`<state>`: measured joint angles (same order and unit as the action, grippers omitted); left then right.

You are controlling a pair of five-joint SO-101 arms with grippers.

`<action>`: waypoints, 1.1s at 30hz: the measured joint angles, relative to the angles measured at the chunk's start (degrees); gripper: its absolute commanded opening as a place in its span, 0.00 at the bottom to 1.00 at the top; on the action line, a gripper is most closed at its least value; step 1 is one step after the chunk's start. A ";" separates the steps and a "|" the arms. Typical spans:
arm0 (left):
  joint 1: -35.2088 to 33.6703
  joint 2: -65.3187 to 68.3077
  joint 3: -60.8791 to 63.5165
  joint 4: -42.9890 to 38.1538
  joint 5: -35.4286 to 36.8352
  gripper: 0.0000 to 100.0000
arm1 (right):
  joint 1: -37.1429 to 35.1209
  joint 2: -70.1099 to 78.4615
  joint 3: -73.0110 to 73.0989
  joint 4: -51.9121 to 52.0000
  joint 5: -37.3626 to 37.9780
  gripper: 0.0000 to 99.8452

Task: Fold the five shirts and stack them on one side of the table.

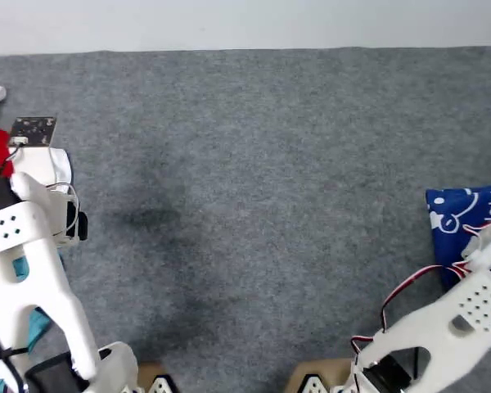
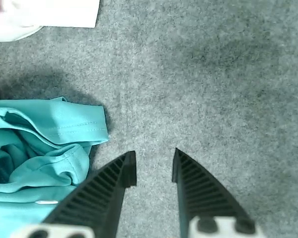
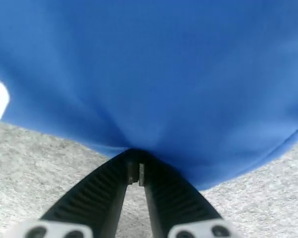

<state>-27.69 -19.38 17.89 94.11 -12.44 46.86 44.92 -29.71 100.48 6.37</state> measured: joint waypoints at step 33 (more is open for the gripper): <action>0.00 0.00 0.00 0.00 0.00 0.14 | 0.09 -8.53 6.51 -49.76 0.09 0.01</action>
<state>-27.69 -19.38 17.89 94.11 -12.44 46.95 36.40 -23.21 50.73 6.46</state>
